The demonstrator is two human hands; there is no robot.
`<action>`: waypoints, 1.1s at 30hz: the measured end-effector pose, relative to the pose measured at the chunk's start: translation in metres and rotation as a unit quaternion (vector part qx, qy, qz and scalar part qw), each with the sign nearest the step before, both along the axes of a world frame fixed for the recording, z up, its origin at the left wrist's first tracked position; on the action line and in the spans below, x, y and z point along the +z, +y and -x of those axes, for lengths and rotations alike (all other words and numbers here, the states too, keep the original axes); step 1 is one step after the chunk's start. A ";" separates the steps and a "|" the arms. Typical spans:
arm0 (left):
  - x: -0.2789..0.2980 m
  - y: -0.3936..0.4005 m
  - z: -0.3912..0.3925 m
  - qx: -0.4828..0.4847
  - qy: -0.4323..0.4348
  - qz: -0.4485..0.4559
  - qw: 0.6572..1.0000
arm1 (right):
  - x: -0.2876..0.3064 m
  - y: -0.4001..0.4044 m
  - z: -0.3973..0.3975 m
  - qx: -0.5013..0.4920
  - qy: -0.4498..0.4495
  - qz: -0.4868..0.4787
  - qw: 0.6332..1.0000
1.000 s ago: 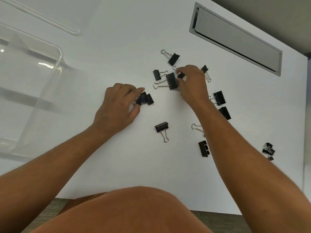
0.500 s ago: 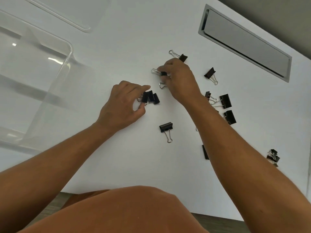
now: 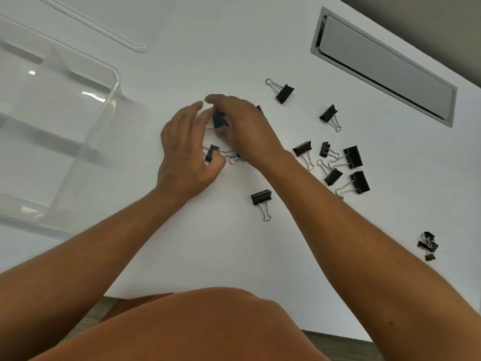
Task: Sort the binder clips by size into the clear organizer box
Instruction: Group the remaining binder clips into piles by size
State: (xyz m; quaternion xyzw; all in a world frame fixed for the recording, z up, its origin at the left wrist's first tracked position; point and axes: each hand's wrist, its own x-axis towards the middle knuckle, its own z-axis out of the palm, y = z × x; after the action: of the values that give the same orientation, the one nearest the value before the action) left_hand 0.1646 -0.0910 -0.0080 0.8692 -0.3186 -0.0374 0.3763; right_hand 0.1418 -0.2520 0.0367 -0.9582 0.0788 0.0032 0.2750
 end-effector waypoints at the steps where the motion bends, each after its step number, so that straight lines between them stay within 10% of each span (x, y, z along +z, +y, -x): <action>1: -0.001 -0.001 0.000 -0.015 -0.016 -0.020 1.000 | 0.002 -0.001 0.007 -0.021 0.008 -0.046 0.999; 27: -0.006 -0.010 0.007 -0.197 -0.153 -0.112 0.962 | -0.005 -0.044 0.088 -0.213 0.052 0.042 0.975; 33: -0.003 -0.011 0.010 -0.165 -0.163 -0.075 0.970 | 0.015 -0.047 0.137 -0.336 -0.114 -0.063 0.933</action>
State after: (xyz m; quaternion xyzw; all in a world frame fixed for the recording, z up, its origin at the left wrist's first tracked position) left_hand 0.1548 -0.1019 -0.0111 0.8246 -0.5111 0.0199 0.2418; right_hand 0.0045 -0.2993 0.0520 -0.8505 0.3640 -0.1937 0.3266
